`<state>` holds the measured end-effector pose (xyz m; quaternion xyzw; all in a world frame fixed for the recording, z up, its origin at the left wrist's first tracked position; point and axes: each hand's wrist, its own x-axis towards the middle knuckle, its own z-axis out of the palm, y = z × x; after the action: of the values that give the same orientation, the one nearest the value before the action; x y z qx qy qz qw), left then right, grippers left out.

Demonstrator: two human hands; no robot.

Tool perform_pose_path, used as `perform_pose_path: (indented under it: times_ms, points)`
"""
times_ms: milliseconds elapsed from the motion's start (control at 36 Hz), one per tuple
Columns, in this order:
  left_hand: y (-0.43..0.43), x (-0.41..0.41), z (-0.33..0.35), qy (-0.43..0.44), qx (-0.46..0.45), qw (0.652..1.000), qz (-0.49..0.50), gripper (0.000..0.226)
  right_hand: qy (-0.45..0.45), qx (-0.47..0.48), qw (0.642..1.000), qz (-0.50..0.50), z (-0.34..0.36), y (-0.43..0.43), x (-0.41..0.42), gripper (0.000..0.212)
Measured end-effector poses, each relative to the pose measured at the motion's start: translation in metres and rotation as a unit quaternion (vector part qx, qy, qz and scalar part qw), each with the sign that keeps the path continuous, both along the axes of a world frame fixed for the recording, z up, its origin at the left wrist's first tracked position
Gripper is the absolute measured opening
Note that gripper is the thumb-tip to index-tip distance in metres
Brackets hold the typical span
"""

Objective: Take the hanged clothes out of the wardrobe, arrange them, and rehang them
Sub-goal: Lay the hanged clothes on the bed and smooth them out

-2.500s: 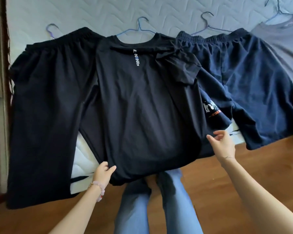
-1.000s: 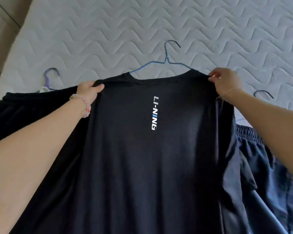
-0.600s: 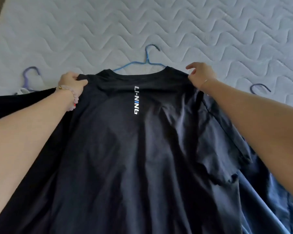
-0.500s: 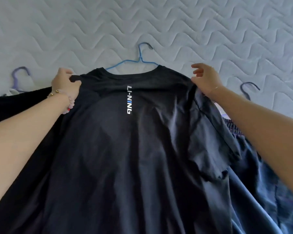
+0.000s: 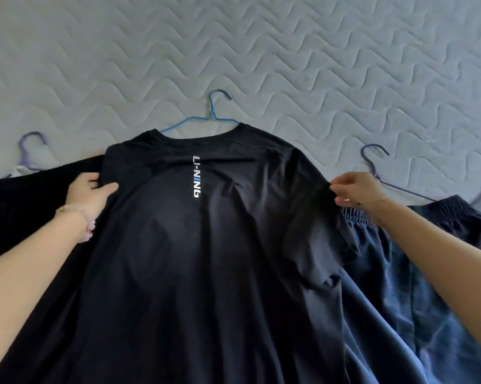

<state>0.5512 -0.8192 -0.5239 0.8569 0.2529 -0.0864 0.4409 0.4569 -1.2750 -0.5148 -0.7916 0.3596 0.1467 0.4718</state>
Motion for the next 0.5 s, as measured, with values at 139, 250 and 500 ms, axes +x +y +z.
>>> perform_pose_path:
  times_ms: [139, 250, 500]
  points:
    - [0.012, -0.028, 0.004, 0.054, -0.028, 0.998, -0.016, 0.033, -0.026, -0.099, 0.995, 0.020, -0.003, 0.004, 0.004, 0.009]
    - [-0.001, -0.047, 0.013, -0.041, 0.075, 0.996, -0.017, 0.021, -0.094, -0.146, 0.982, 0.068, 0.014, 0.050, 0.005, 0.022]
    - [-0.118, -0.123, 0.014, -0.158, 0.205, 0.896, -0.361, 0.037, -0.100, -0.020, 0.987, 0.122, 0.013, 0.125, -0.001, 0.024]
